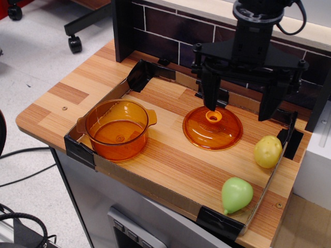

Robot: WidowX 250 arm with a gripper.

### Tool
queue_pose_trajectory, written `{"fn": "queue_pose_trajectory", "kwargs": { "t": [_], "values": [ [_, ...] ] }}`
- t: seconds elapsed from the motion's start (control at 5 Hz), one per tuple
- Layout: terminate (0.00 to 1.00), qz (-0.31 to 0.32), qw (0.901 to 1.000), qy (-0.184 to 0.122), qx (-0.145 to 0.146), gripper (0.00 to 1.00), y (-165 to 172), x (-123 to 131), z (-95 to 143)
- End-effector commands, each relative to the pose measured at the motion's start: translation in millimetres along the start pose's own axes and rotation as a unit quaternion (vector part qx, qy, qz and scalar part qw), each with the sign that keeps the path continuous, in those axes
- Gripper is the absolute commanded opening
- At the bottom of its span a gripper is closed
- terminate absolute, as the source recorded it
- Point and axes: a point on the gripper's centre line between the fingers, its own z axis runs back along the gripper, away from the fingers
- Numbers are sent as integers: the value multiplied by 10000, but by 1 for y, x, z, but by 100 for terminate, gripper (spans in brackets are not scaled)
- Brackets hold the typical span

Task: Put lid on pot

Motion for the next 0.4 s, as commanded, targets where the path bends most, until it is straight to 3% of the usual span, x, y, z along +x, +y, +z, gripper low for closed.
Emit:
{"fn": "queue_pose_trajectory", "kwargs": {
  "t": [0.0,0.2],
  "values": [
    [0,0,10000,0,0,100,0,0,0],
    [0,-384,9986,167,-335,100,8,24,-20]
  ]
}}
